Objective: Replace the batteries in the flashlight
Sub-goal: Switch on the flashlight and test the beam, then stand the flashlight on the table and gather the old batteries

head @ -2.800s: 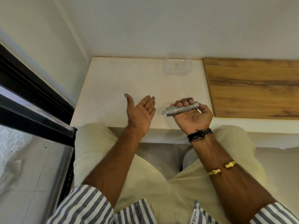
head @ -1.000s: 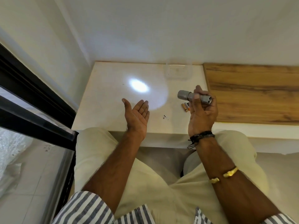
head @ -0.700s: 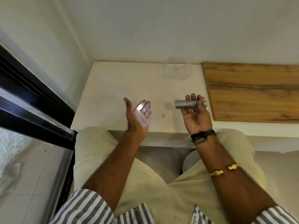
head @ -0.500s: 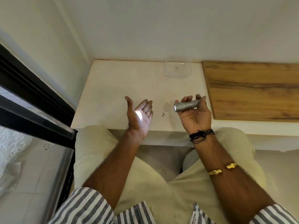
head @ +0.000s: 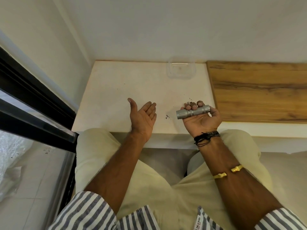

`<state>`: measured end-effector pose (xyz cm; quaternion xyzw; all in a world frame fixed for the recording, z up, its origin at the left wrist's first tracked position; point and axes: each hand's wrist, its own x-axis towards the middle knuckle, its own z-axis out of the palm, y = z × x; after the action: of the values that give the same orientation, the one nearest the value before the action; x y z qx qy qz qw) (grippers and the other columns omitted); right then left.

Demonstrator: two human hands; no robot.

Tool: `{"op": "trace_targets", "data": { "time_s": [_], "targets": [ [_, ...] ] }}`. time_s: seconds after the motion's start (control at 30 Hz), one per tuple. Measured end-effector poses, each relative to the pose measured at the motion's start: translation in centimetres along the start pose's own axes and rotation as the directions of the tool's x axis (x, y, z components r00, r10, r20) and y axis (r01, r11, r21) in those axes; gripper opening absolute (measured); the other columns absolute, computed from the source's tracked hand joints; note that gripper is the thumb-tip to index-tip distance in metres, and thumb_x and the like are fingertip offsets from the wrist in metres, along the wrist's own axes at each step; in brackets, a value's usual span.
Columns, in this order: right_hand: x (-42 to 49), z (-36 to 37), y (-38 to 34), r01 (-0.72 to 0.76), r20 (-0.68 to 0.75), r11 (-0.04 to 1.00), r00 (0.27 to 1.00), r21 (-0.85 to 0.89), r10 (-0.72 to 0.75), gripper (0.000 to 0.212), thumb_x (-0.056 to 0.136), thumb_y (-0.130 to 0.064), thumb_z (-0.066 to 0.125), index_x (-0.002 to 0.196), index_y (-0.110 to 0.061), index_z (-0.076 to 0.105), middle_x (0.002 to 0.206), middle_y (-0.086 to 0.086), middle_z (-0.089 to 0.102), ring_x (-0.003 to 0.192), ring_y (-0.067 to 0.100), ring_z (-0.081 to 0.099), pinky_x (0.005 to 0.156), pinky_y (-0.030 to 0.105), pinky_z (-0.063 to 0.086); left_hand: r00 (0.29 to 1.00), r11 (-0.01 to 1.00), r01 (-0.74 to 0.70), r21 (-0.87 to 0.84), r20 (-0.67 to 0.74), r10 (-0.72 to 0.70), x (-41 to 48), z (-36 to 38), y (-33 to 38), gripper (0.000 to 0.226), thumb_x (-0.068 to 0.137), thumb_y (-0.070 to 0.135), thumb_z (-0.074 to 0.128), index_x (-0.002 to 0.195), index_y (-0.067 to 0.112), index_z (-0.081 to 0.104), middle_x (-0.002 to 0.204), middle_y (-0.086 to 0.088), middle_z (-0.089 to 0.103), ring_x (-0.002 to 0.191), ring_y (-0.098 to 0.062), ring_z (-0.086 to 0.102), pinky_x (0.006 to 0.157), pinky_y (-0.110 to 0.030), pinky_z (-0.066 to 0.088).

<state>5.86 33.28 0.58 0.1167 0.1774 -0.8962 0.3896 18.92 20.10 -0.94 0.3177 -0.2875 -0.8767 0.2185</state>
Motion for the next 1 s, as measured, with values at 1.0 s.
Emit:
{"op": "trace_targets", "data": {
  "time_s": [1.0],
  "targets": [
    [0.7,1.2,4.8,0.304,0.288,0.011,0.912,-0.953,-0.292,0.035,0.085,-0.021,0.081,0.119,-0.015,0.073,0.114,0.002,0.069,0.106,0.010,0.066,0.093,0.020,0.054,0.851,0.352,-0.412,0.840,0.218,0.478,1.0,-0.2,-1.6,0.030,0.081,0.029,0.080,0.108,0.018,0.073,0.101,0.005,0.073,0.090,-0.006,0.068,0.076,-0.019,0.055]
  ]
}}
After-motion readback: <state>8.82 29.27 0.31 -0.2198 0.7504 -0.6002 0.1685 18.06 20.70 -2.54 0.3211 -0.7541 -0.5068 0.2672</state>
